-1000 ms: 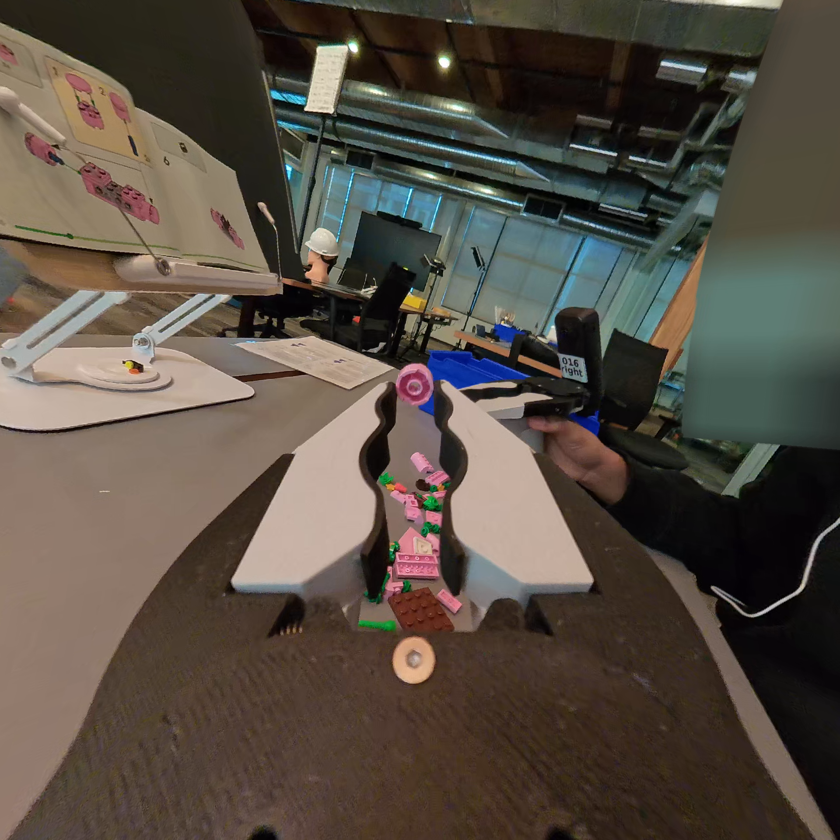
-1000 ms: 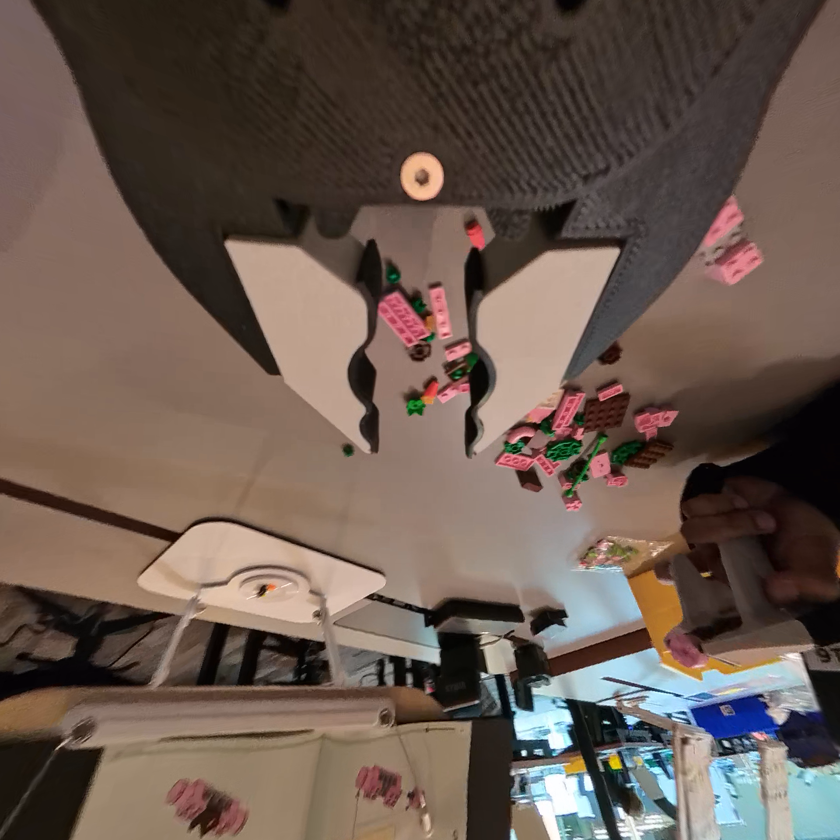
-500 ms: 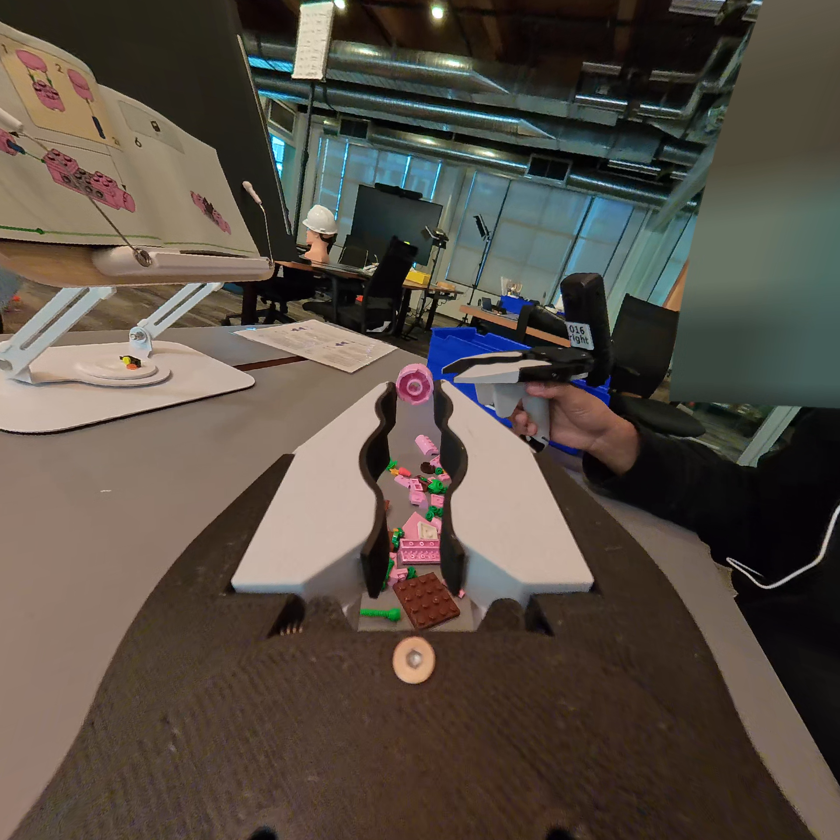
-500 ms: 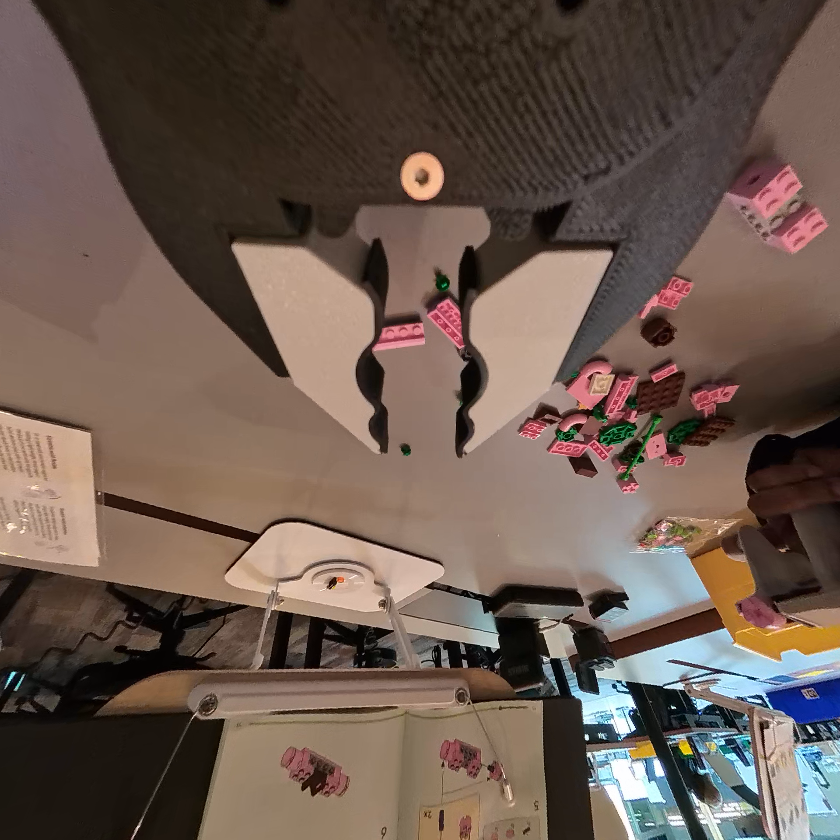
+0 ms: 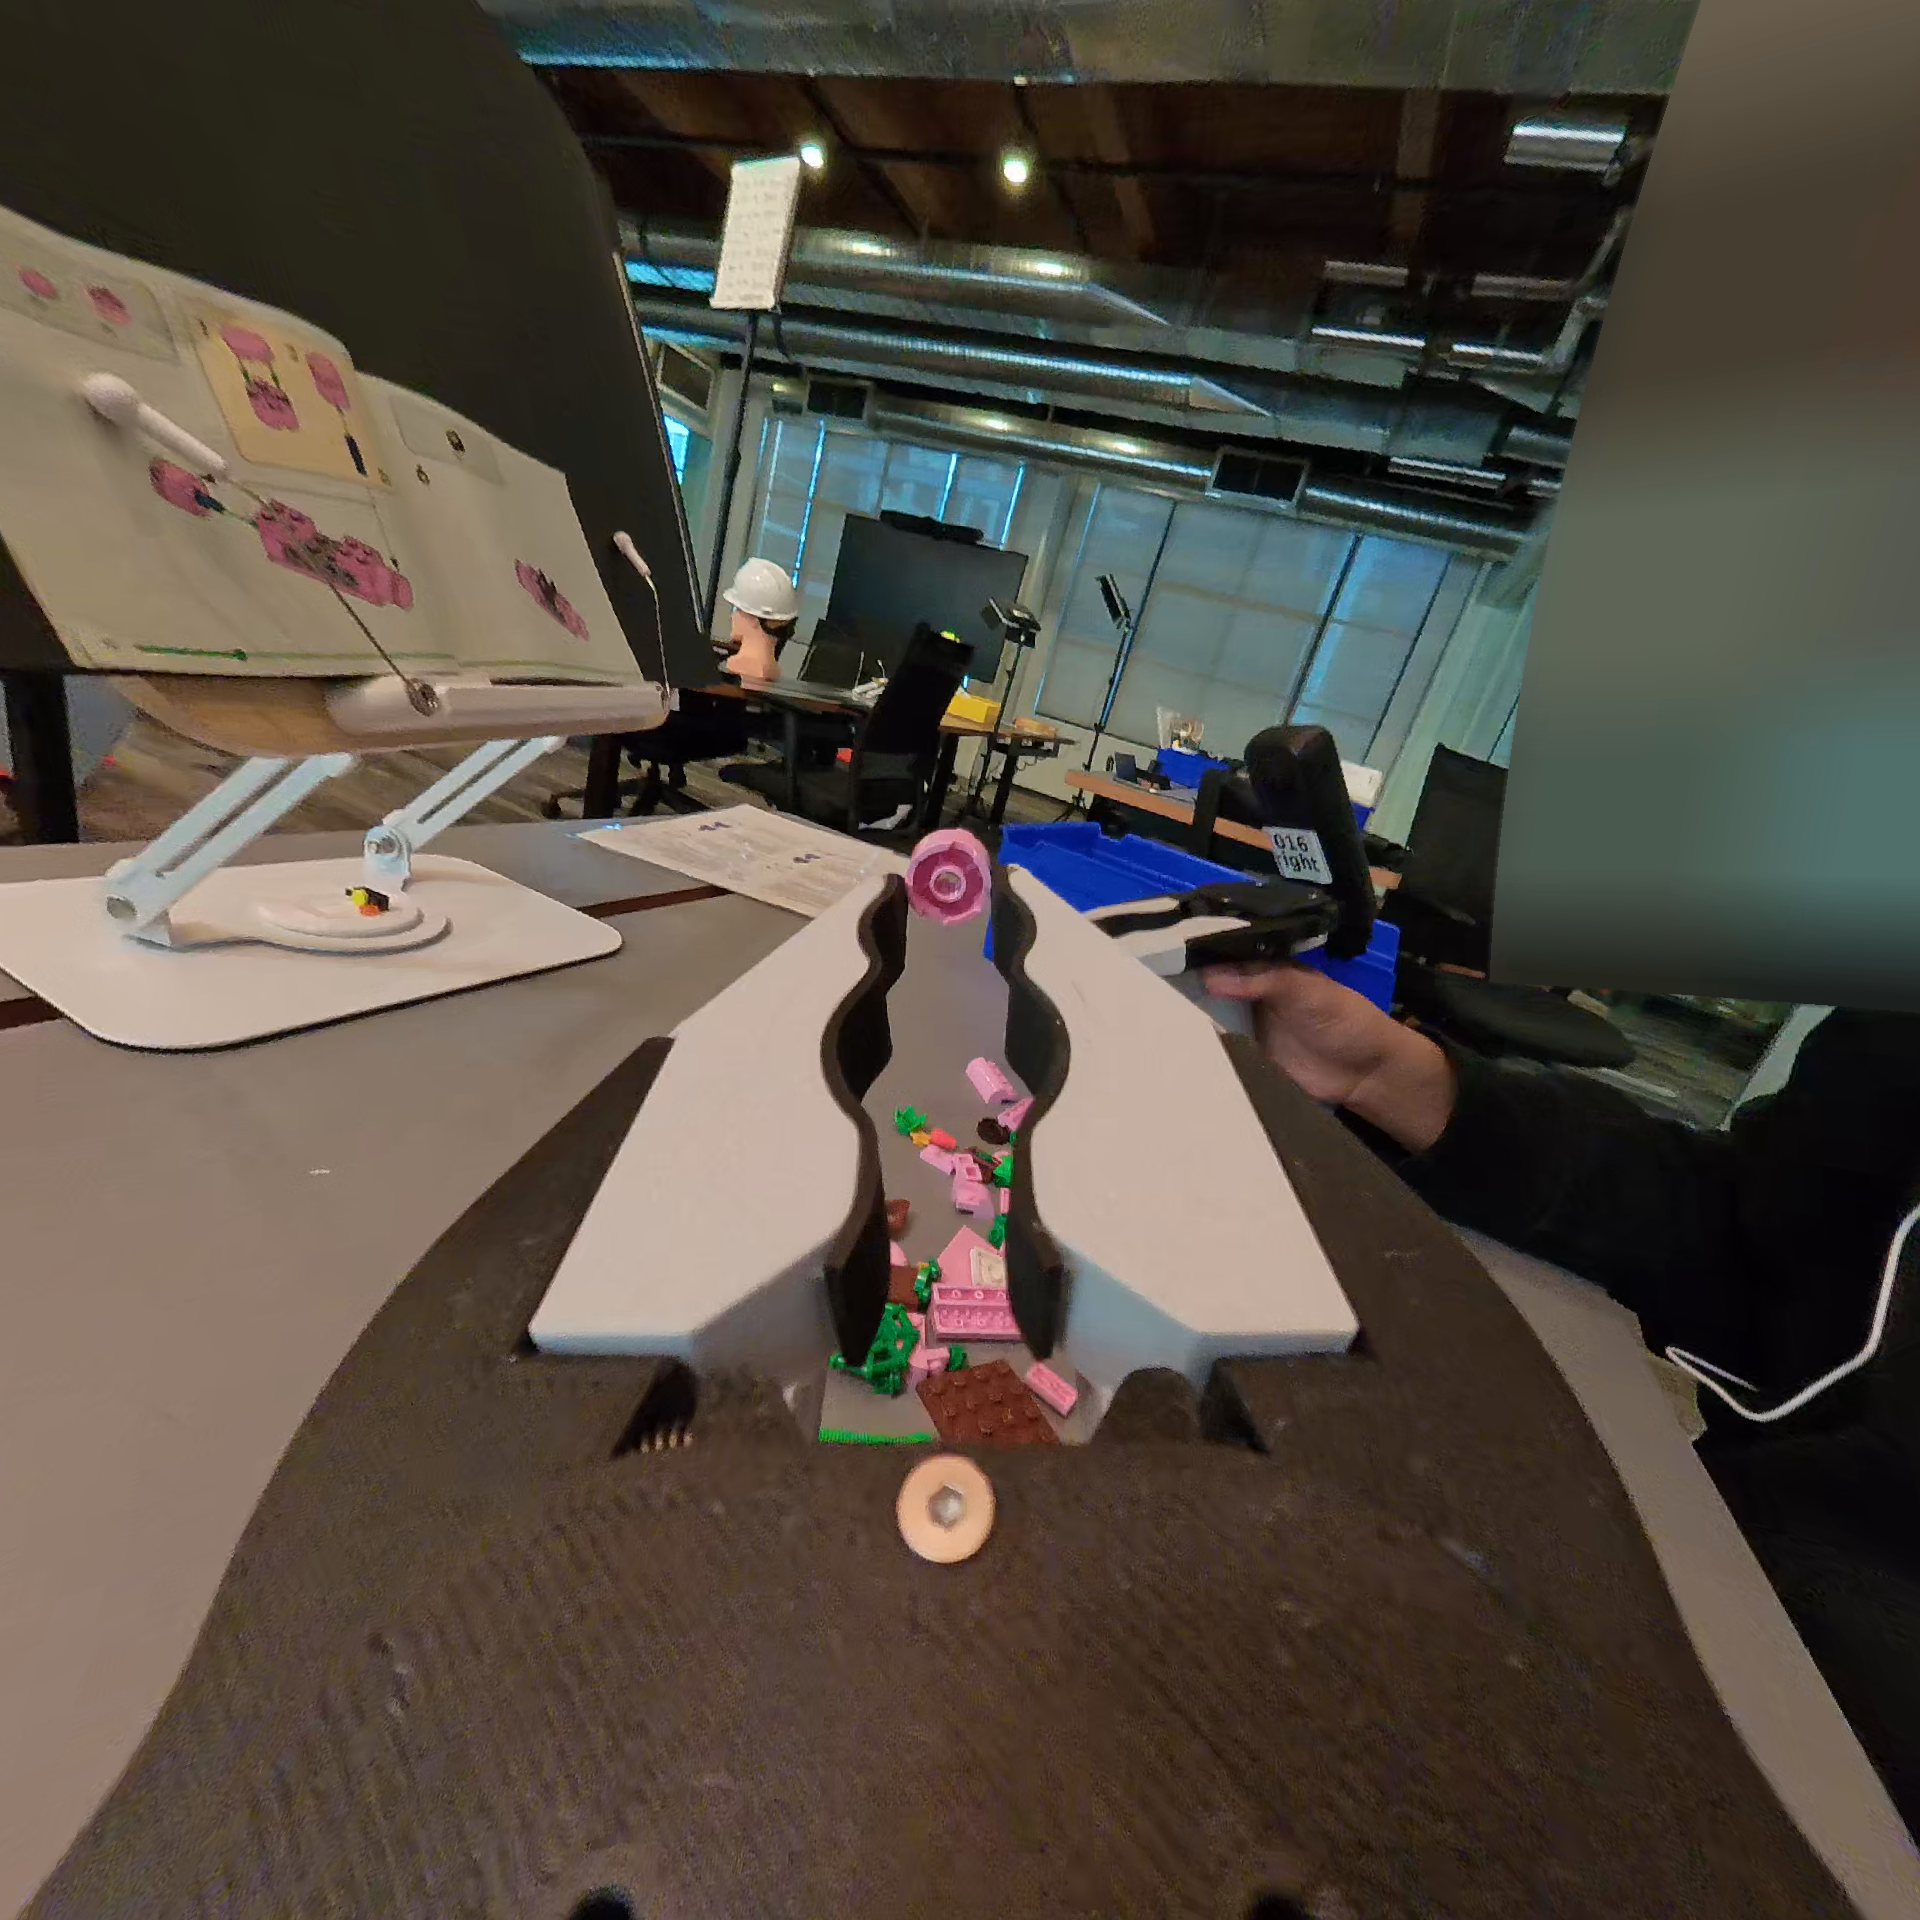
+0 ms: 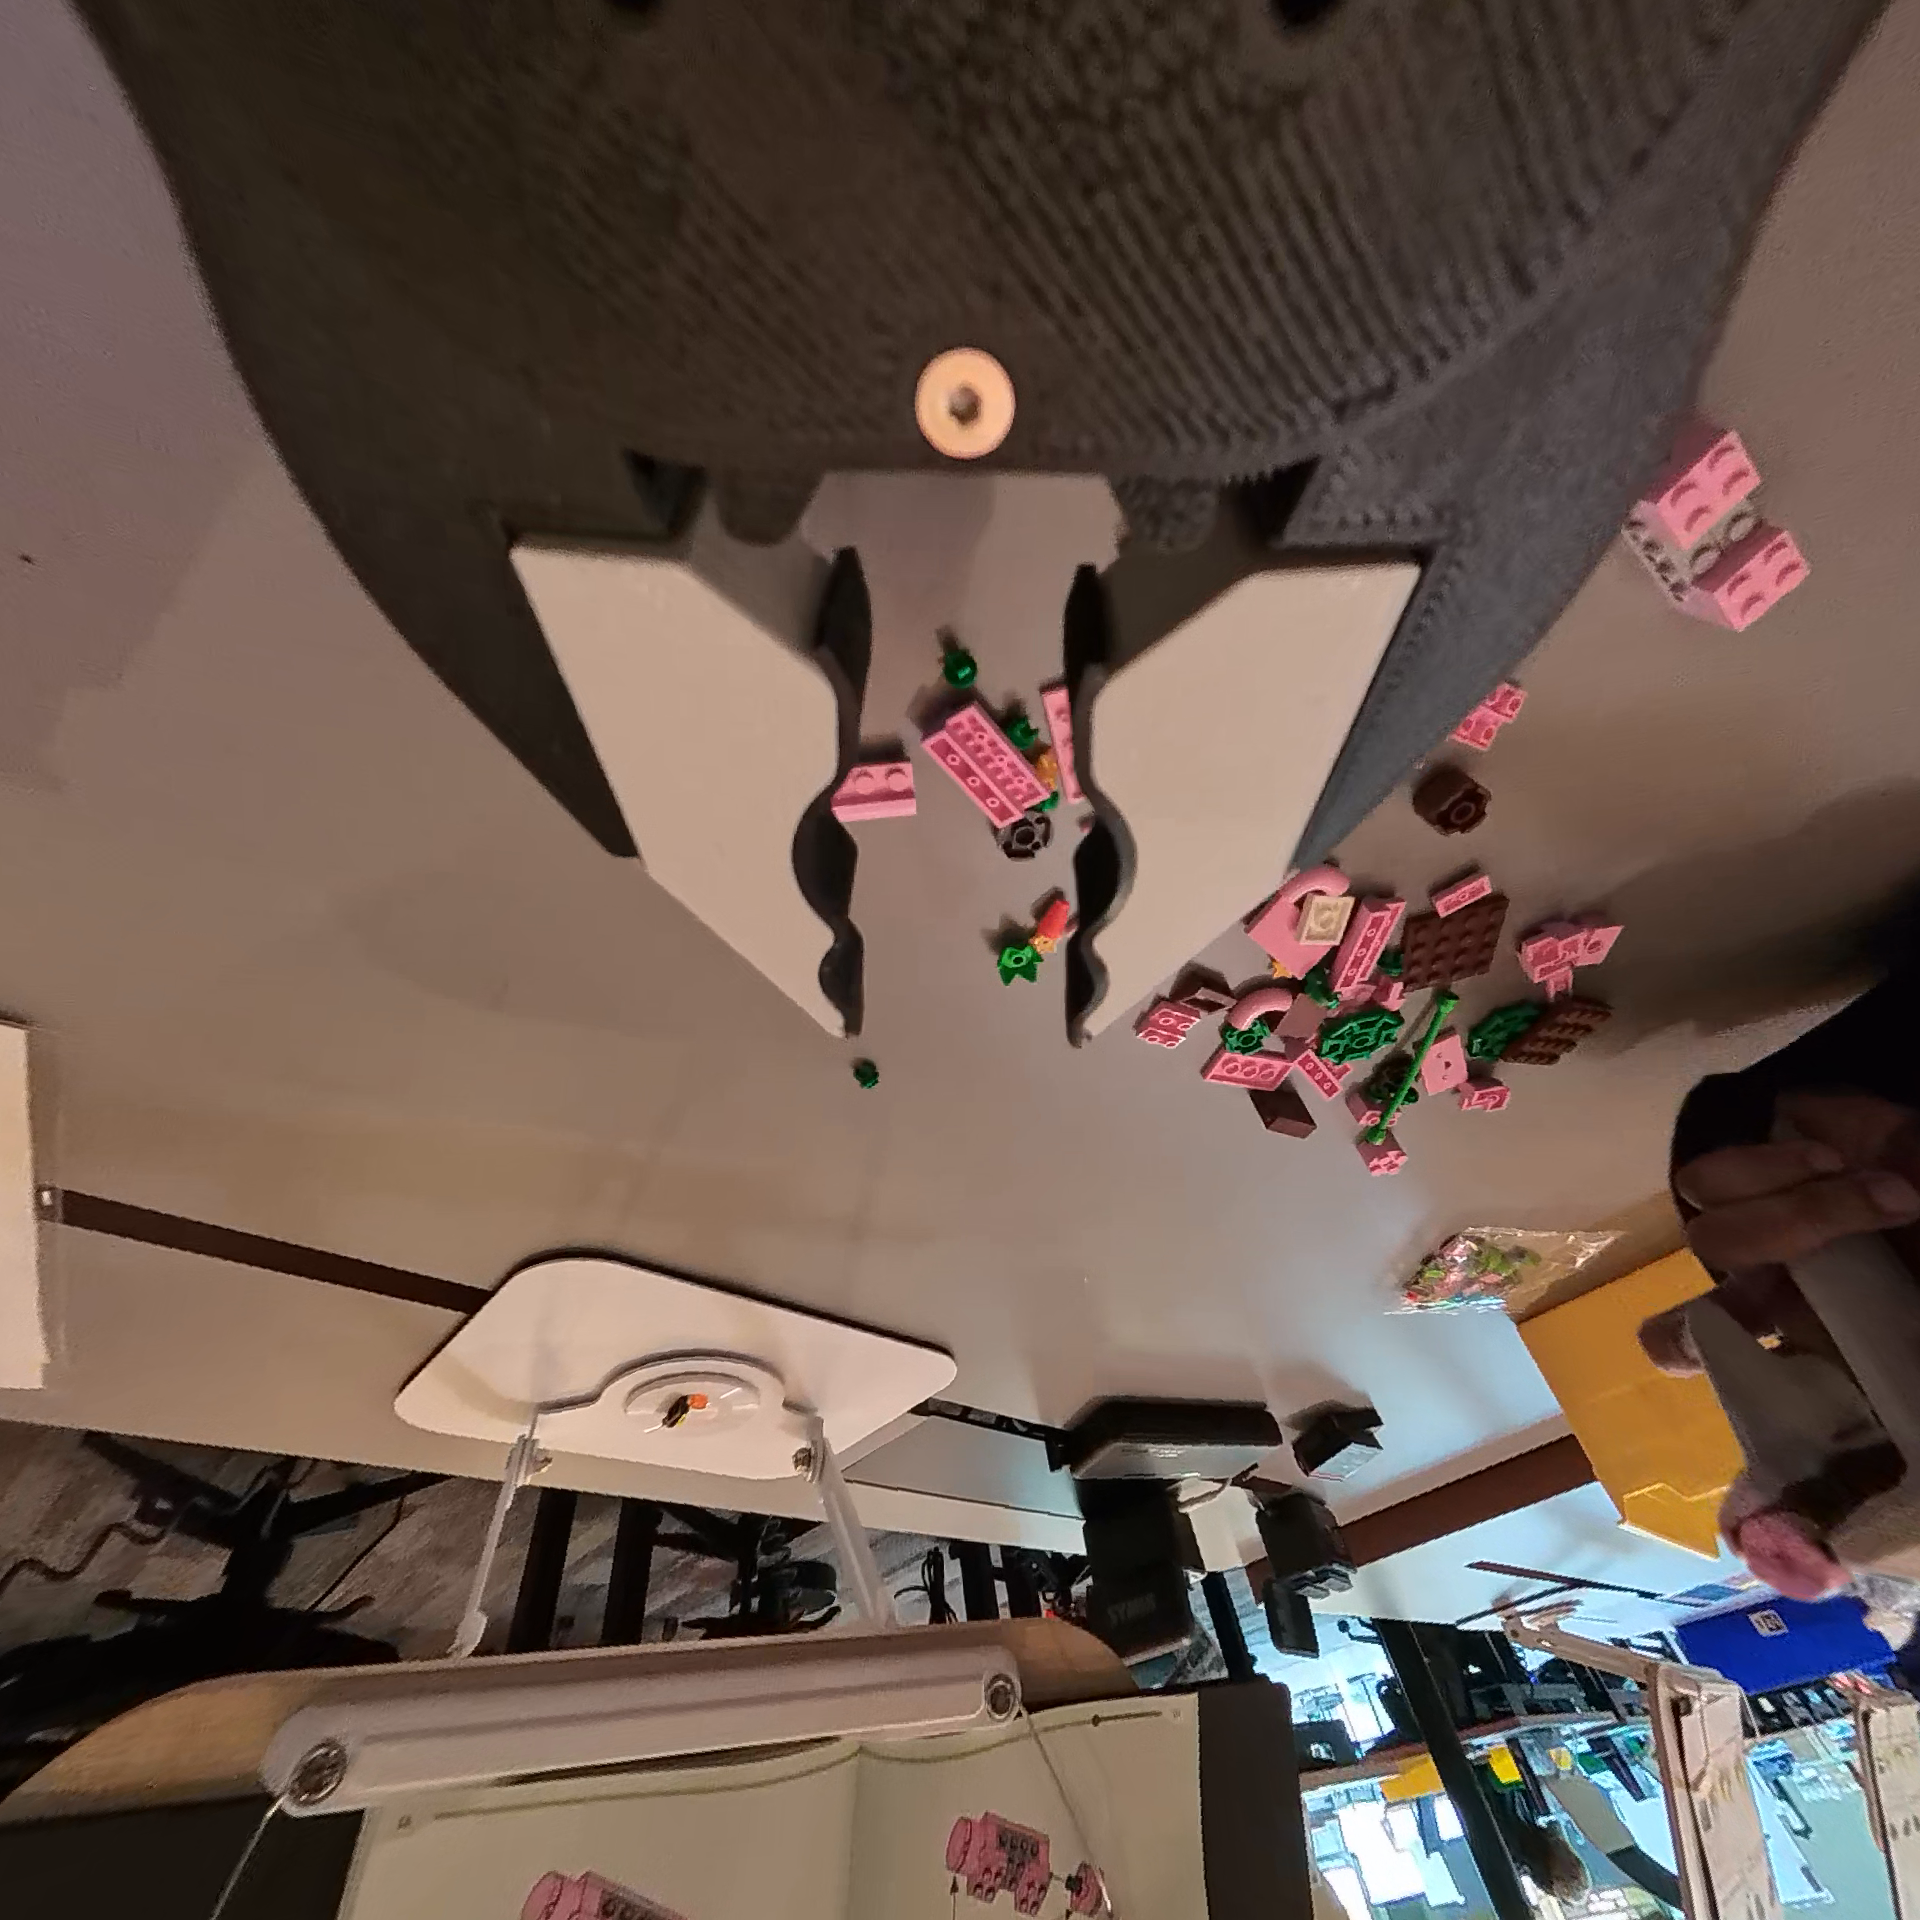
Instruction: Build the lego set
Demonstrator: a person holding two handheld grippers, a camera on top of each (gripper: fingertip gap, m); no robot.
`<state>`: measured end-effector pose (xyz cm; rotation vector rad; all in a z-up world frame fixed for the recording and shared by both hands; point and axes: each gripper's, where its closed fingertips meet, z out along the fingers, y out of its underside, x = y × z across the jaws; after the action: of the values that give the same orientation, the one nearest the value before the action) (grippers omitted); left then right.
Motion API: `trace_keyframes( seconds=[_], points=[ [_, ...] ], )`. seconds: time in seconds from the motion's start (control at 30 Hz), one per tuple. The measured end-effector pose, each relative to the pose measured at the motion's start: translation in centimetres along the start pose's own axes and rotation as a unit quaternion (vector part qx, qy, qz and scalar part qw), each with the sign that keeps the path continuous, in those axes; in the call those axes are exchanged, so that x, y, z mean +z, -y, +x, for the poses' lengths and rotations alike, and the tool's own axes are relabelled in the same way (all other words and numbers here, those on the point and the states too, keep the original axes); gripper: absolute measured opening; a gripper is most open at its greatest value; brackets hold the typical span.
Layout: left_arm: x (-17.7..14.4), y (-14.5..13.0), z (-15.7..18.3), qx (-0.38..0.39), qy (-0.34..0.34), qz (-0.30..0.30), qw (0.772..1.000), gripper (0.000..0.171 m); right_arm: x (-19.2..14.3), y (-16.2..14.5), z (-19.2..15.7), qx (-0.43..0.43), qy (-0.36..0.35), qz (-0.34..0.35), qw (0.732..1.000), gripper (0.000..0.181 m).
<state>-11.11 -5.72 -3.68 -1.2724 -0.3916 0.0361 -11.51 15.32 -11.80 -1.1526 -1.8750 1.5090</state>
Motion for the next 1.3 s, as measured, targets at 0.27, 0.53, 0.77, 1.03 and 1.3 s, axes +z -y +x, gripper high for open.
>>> trace_keyframes(
  seconds=[0.27,0.53,0.77,1.03,1.3],
  points=[
    [-1.0,1.8,-0.4,-0.017,0.005,0.038,0.999,0.015,0.6,-1.0,-0.5,-0.036,-0.003,-0.025,0.999,0.038],
    [-3.6,5.2,-2.0,-0.079,0.002,0.114,0.99,0.014,0.6,-1.0,-1.0,0.005,0.024,-0.017,1.0,0.037],
    [-6.3,7.1,-2.6,-0.161,-0.071,0.148,0.973,0.014,0.2,-0.3,-1.1,0.058,0.05,0.001,0.997,0.037],
    [-10.3,8.1,-2.8,-0.125,-0.095,0.11,0.981,0.014,0.2,0.0,-1.8,0.03,0.048,0.002,0.998,0.037],
    [-8.9,6.9,-0.6,-0.081,-0.12,0.067,0.987,0.014,1.0,-1.4,-1.6,0.001,0.035,-0.023,0.999,0.035]
  ],
)
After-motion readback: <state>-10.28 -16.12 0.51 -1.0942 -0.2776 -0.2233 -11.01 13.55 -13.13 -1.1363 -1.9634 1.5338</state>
